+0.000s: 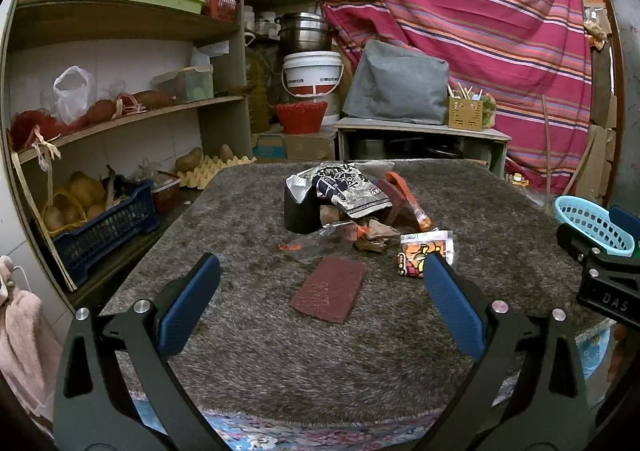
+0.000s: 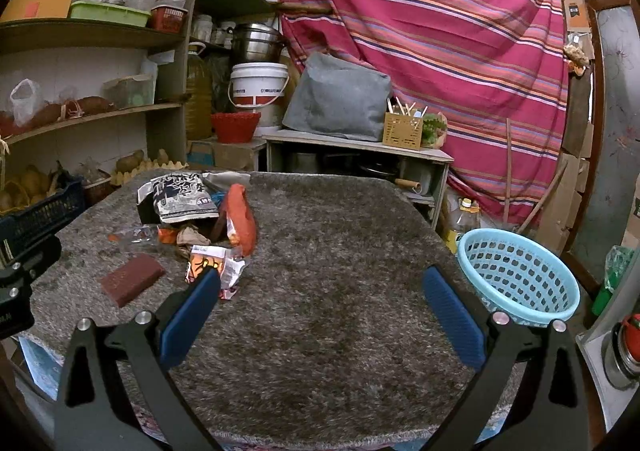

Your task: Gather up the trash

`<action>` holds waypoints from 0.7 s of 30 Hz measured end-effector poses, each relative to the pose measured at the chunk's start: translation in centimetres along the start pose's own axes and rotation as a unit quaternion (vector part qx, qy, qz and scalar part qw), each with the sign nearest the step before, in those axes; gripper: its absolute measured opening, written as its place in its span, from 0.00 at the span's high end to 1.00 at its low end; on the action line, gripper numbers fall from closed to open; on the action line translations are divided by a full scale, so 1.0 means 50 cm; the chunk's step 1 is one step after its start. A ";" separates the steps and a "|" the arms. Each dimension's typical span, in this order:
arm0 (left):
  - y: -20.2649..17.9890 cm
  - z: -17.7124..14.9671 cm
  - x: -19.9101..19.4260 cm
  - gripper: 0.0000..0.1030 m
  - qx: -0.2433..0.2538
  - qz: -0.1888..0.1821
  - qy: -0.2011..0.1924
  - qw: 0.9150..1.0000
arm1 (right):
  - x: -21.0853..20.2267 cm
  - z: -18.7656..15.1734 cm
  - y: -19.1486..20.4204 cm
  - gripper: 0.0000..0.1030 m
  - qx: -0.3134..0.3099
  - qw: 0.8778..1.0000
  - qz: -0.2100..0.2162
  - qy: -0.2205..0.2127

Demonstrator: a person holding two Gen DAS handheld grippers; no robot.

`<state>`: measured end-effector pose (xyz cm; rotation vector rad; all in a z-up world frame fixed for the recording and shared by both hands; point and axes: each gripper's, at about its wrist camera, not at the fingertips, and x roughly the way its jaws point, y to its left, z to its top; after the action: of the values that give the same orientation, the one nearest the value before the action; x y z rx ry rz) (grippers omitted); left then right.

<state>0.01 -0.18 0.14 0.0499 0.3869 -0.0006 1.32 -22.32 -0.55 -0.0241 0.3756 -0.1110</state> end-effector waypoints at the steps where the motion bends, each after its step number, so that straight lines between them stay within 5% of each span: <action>1: 0.000 0.000 0.000 0.05 0.000 0.000 0.000 1.000 | 0.000 0.000 0.000 0.04 0.000 1.000 0.001 0.000; 21: 0.000 0.001 0.001 0.05 0.001 0.001 0.000 1.000 | 0.000 -0.001 -0.004 0.04 0.000 1.000 0.001 0.000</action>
<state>0.05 -0.21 0.17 0.0514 0.3878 0.0003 1.26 -22.49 -0.59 -0.0241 0.3762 -0.1082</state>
